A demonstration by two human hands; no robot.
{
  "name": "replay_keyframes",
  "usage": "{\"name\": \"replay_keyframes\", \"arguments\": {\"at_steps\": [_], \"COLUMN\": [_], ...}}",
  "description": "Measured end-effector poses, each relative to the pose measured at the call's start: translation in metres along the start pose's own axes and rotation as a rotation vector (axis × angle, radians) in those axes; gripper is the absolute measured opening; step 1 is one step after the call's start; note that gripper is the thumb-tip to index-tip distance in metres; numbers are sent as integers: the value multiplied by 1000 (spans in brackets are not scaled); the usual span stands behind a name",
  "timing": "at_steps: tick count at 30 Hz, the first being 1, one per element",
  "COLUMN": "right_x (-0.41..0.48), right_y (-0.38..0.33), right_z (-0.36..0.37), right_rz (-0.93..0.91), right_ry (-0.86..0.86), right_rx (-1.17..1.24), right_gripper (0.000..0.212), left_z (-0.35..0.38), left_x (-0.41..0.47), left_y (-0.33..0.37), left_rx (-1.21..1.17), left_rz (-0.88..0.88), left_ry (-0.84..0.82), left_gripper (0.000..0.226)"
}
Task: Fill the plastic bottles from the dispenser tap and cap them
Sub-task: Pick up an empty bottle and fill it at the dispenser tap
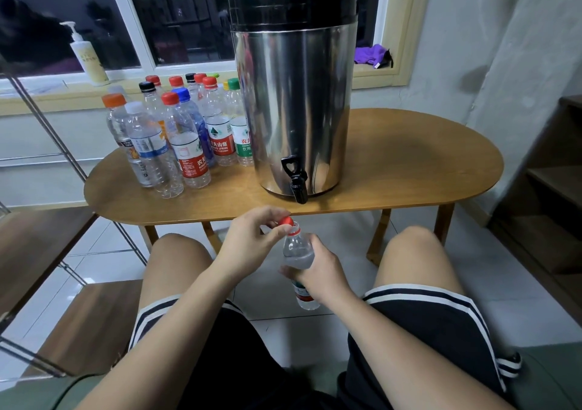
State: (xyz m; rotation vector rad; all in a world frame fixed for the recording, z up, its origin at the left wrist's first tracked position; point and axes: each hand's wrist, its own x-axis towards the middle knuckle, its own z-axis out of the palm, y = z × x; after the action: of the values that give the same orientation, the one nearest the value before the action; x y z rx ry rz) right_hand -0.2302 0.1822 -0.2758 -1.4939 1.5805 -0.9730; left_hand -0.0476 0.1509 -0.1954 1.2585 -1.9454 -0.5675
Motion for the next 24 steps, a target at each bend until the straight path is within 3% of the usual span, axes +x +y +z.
{"name": "replay_keyframes", "arguments": {"at_steps": [6, 10, 14, 17, 21, 24], "right_x": [-1, -2, -2, -3, -3, -3], "right_y": [2, 5, 6, 4, -2, -3], "right_z": [0, 3, 2, -1, -2, -1], "right_rz": [-30, -55, -49, -47, -43, -51], "right_ry": [-4, 15, 17, 14, 8, 23], "right_rx": [-21, -44, -30, -32, -32, -52], "right_gripper": [64, 68, 68, 63, 57, 64], "left_z": [-9, -9, -16, -26, -28, -24], "left_x": [16, 26, 30, 31, 33, 33], "left_y": [16, 27, 26, 23, 23, 24], "left_rx": [237, 453, 377, 293, 348, 452], "left_rz": [26, -32, 16, 49, 67, 53], "left_ry": [-138, -143, -257, -370, -323, -270], "left_gripper": [21, 34, 23, 31, 40, 46]}}
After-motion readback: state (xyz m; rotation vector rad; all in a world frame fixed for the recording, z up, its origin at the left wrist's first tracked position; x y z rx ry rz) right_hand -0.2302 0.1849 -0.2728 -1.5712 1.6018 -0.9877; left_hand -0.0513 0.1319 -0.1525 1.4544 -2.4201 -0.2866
